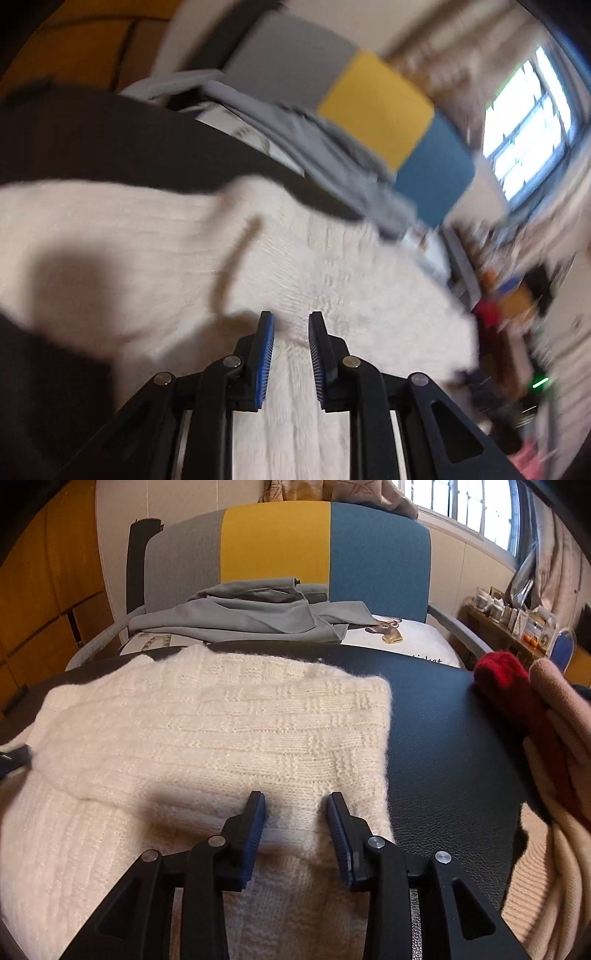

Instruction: Fold clothes

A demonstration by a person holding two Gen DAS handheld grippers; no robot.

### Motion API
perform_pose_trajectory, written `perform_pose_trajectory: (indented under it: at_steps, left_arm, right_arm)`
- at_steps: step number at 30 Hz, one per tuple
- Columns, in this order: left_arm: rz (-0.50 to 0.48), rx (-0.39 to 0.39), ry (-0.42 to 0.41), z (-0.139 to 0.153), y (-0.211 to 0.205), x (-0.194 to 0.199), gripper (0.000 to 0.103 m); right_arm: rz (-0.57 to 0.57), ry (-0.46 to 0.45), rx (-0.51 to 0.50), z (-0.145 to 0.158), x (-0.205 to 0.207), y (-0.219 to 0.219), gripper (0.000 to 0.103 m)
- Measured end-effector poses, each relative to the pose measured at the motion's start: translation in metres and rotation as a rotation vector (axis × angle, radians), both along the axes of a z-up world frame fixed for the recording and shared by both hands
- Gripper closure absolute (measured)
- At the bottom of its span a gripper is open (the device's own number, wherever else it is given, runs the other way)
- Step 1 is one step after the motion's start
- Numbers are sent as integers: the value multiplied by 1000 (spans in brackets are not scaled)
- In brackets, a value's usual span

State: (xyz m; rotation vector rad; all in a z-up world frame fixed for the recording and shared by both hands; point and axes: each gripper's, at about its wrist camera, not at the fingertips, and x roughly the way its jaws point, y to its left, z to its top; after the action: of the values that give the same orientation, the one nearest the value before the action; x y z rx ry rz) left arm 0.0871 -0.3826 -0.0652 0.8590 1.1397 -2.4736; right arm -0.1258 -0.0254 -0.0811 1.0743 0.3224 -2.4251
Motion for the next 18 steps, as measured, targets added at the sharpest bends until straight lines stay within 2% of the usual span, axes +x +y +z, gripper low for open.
perform_pose_trajectory:
  at_steps: [3, 6, 8, 12, 15, 18]
  left_arm:
    - [183, 173, 116, -6, -27, 84, 80]
    - [408, 282, 115, -24, -52, 176, 80]
    - [538, 277, 96, -29, -63, 233, 80]
    - [701, 251, 43, -31, -72, 313, 78]
    - [759, 292, 43, -39, -82, 337, 78]
    - [756, 286, 48, -38, -92, 337, 77]
  right_arm:
    - [-2, 6, 7, 0, 0, 0, 65]
    - [-3, 12, 13, 0, 0, -1, 64]
    - [-4, 10, 10, 0, 1, -1, 64]
    - [-7, 11, 5, 0, 1, 0, 63]
    - [-11, 16, 13, 0, 3, 0, 61]
    - [-15, 22, 22, 1, 4, -1, 59]
